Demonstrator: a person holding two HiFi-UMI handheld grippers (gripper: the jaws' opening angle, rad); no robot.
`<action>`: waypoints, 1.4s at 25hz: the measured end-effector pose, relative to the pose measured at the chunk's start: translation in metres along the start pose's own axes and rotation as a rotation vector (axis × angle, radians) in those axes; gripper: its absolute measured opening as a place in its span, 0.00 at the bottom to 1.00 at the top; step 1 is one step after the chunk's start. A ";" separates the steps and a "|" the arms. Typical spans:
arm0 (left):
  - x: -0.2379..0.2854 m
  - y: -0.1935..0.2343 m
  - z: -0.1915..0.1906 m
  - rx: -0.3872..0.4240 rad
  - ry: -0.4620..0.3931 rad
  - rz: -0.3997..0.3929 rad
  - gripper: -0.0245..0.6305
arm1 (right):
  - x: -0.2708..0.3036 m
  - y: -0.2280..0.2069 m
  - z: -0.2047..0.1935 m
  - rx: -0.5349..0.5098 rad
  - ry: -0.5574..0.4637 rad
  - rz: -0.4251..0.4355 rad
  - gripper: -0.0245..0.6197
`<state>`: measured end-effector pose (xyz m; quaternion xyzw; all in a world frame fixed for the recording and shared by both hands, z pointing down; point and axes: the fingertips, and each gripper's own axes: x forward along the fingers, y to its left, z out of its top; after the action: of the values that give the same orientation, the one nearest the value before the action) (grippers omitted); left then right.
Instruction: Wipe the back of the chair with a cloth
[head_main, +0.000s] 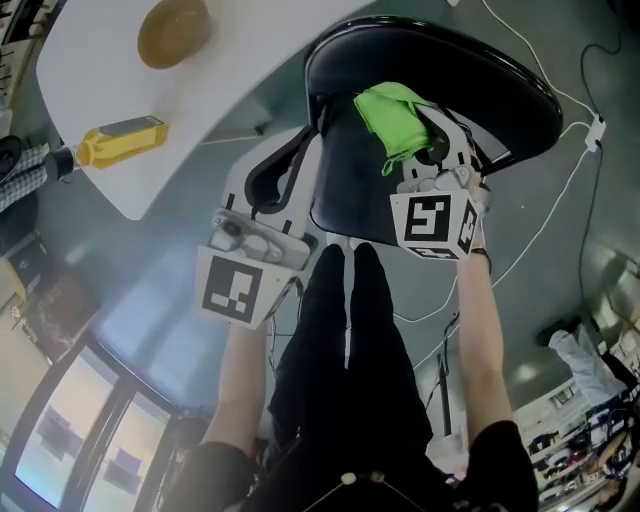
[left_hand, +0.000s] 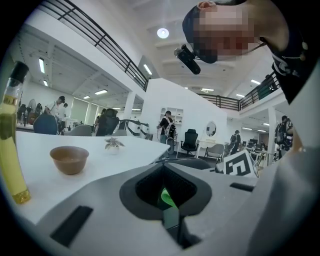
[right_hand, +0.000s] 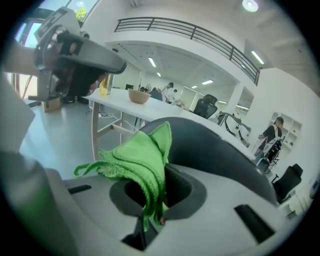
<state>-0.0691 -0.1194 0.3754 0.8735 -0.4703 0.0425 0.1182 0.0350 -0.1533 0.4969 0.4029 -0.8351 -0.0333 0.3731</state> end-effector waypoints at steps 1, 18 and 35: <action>0.000 -0.002 0.004 0.003 0.000 0.000 0.05 | -0.008 -0.008 0.008 0.002 -0.012 -0.010 0.10; 0.023 -0.027 0.048 -0.060 -0.027 -0.014 0.05 | -0.042 -0.112 0.029 -0.030 0.065 -0.131 0.10; 0.024 -0.012 0.017 -0.065 0.013 0.005 0.05 | -0.001 -0.058 -0.041 0.007 0.192 -0.036 0.10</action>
<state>-0.0465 -0.1361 0.3612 0.8678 -0.4727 0.0333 0.1496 0.0996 -0.1814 0.5057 0.4205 -0.7881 0.0017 0.4495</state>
